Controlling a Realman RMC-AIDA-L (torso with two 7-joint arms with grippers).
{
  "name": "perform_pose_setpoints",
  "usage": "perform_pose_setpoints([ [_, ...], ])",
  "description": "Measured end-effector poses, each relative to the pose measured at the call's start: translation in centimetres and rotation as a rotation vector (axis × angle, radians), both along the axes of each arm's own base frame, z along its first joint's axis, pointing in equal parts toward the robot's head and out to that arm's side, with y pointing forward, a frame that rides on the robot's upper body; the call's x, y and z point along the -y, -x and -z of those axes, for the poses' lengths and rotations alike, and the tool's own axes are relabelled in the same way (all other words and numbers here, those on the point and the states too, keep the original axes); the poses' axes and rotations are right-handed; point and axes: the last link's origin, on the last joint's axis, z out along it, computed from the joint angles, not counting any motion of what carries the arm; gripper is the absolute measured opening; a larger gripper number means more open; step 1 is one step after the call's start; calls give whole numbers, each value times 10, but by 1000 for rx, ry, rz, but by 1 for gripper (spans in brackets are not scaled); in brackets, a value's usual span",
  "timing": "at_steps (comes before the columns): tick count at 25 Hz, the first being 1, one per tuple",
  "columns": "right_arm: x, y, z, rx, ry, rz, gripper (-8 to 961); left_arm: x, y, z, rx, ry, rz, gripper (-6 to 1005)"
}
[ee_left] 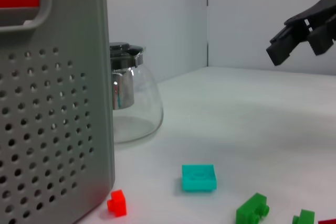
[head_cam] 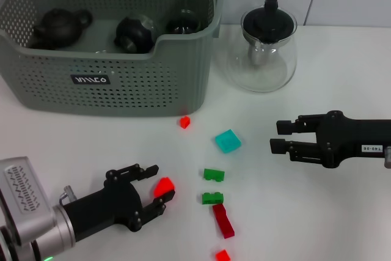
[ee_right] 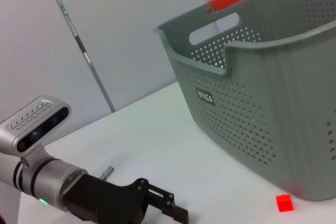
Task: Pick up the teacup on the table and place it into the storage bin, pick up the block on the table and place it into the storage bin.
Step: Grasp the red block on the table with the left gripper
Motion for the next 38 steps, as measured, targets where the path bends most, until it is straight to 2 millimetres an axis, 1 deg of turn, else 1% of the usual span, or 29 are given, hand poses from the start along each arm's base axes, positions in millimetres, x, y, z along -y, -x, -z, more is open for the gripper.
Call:
perform_pose_setpoints([
  [6,-1,1,0,0,-1,-2,521,3,1,3,-6,3,-5,554],
  [17,0,-1,0,1,-3,1,521,1,-1,9,-17,6,-7,540],
  [22,0,0,0,2,-2,-1,522,0,0,9,-17,6,-12,434],
  [27,0,0,0,0,1,1,522,-2,-1,12,-25,10,-20,442],
  [38,1,-1,1,-1,2,4,522,-7,-3,13,-18,21,-41,383],
])
